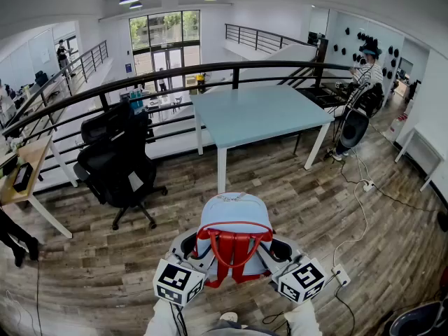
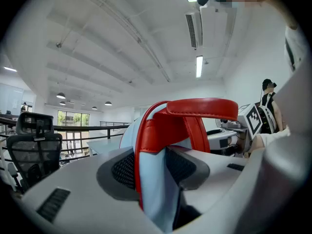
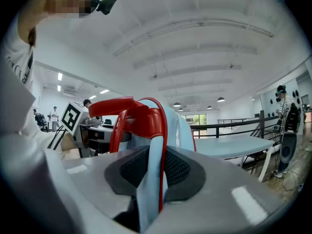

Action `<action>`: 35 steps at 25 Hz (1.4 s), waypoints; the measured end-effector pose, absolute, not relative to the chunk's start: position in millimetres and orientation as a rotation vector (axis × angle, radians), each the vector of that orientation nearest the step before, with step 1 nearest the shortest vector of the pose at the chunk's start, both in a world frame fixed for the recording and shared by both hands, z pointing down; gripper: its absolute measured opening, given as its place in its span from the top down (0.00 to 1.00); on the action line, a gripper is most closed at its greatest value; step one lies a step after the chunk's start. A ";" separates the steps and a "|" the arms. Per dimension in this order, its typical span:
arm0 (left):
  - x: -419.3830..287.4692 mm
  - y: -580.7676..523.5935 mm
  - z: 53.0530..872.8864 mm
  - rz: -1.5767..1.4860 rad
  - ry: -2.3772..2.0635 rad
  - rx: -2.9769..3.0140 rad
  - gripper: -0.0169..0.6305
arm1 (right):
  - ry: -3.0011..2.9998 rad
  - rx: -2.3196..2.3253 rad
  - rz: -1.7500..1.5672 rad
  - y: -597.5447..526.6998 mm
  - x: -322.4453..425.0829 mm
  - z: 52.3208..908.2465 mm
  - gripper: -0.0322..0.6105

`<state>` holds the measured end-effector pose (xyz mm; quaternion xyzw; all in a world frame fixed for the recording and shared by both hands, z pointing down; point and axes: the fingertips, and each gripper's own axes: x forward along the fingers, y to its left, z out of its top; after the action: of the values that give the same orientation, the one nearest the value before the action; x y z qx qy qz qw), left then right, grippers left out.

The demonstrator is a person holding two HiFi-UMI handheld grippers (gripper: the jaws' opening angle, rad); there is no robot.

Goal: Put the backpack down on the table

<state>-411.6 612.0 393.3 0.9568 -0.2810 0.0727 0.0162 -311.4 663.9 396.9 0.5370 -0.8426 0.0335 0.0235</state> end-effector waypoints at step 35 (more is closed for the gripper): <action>-285.0 394.1 409.3 0.215 -1.040 2.869 0.72 | -2.675 1.565 0.121 432.9 -177.5 411.4 0.79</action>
<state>-285.0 394.1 409.3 0.9371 -0.3395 0.0701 0.0411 -177.5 432.9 411.4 0.5044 -0.8623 0.0391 0.0200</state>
